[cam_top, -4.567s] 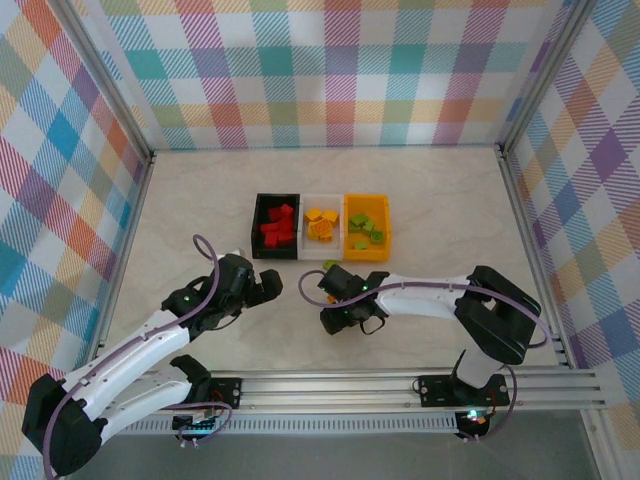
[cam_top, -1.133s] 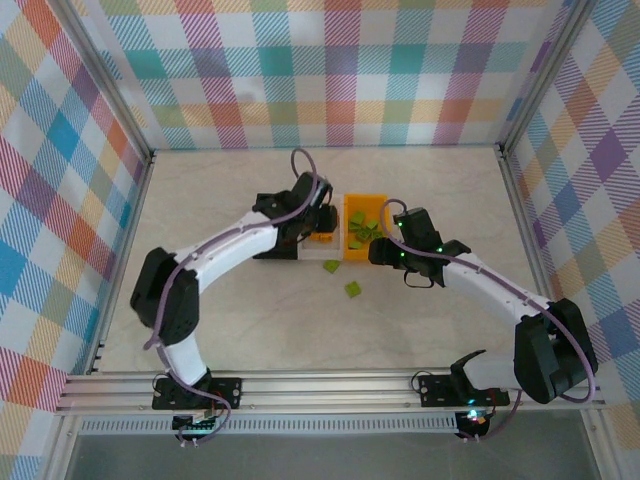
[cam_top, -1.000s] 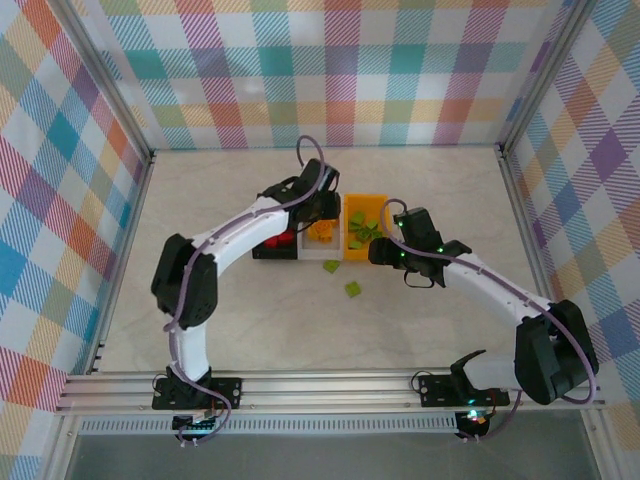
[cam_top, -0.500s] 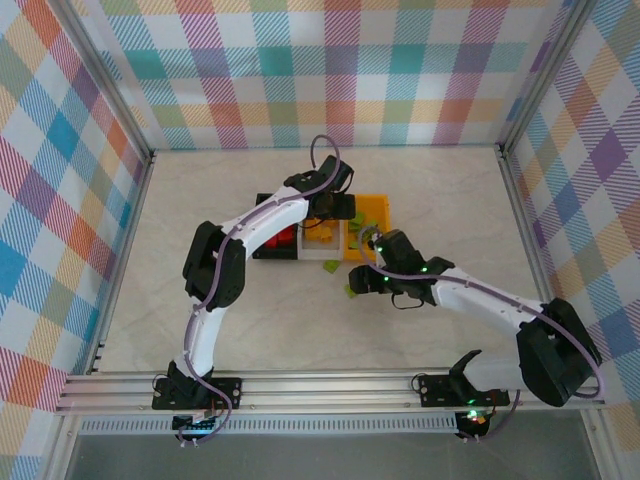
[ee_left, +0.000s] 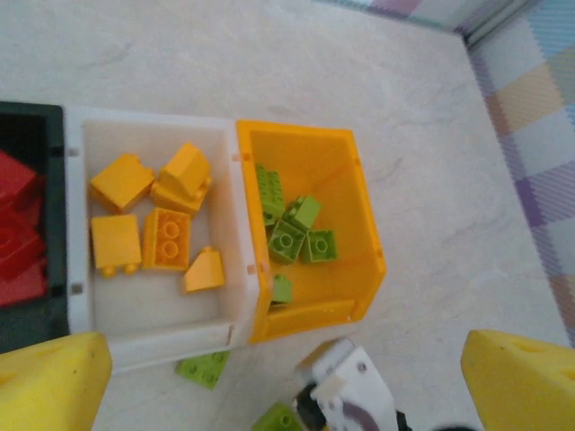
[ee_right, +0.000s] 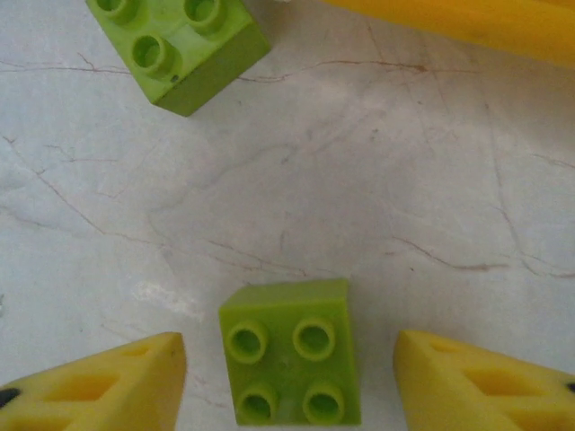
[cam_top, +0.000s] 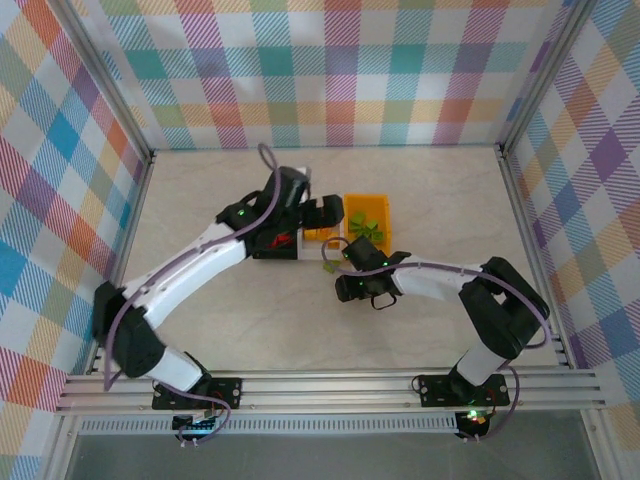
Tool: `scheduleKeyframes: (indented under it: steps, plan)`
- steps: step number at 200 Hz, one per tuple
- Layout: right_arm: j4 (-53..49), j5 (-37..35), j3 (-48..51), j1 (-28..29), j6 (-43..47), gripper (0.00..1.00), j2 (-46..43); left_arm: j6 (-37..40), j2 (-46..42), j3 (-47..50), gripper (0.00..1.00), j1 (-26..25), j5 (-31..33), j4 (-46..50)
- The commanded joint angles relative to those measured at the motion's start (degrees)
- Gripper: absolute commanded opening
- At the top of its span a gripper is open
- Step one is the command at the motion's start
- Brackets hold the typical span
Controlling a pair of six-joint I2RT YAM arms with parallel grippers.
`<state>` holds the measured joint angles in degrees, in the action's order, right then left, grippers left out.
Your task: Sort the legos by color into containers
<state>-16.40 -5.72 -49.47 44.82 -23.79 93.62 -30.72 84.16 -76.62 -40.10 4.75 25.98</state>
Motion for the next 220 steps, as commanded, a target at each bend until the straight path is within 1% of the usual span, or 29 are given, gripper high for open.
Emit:
scheduleKeyframes:
  steps: [1, 27, 47, 67, 83, 97, 115, 143, 152, 167, 174, 183, 203, 220]
  plan:
    - [-1.75, -2.06, -2.0, 0.88, 1.01, 0.54, 1.51, -3.47, -6.01, 10.72, 1.0, 0.04, 1.62, -2.69]
    - [-2.01, -2.94, -2.3, 1.24, 0.8, 0.39, 0.57, -5.72, -14.93, 23.0, 1.0, 0.53, 5.03, -3.75]
    - [-2.02, -3.57, -2.07, 1.24, 0.64, 0.33, -2.96, -6.94, -20.63, 31.11, 1.0, 1.55, 6.53, -4.15]
    - [-3.14, -4.69, -2.96, 0.5, 0.93, 0.32, -7.2, -8.16, -24.74, 38.71, 1.0, 2.03, 6.92, -5.83]
    - [-4.13, -4.41, -4.61, -2.07, 1.25, 0.31, -9.92, -9.61, -26.5, 43.33, 1.0, 2.21, 6.47, -6.78]
    - [-4.79, -3.52, -7.06, -5.23, 1.8, 0.32, -10.5, -10.65, -27.79, 46.45, 1.0, 2.19, 5.37, -8.02]
    - [-5.89, -2.57, -11.61, -9.03, 2.68, 0.32, -7.96, -12.32, -29.18, 49.6, 1.0, 2.22, 4.33, -9.25]
    - [-7.19, -2.44, -19.46, -13.33, 3.02, 0.33, 0.09, -12.96, -30.73, 51.13, 1.0, 2.22, 3.82, -8.35]
    - [-7.78, -3.36, -22.05, -14.14, 3.14, 0.34, 2.91, -13.02, -31.42, 51.11, 1.0, 2.22, 4.08, -7.32]
    - [-9.32, -4.27, -26.36, -15.28, 2.92, 0.38, 7.4, -12.97, -32.9, 51.21, 1.0, 2.22, 4.46, -6.05]
    - [-10.02, -4.4, -28.01, -15.59, 2.79, 0.41, 9.02, -13.12, -33.76, 51.23, 1.0, 2.22, 4.76, -5.52]
    - [-10.37, -4.31, -29.71, -15.69, 3.0, 0.48, 10.49, -13.09, -34.88, 51.43, 1.0, 2.22, 5.09, -4.92]
    - [-10.13, -2.9, -31.21, -15.68, 3.33, 0.62, 10.79, -13.11, -37.13, 51.57, 1.0, 2.22, 5.69, -3.49]
    - [-9.45, -2.1, -30.16, -15.08, 3.36, 0.68, 8.68, -13.06, -38.48, 51.54, 1.0, 2.22, 6.09, -2.67]
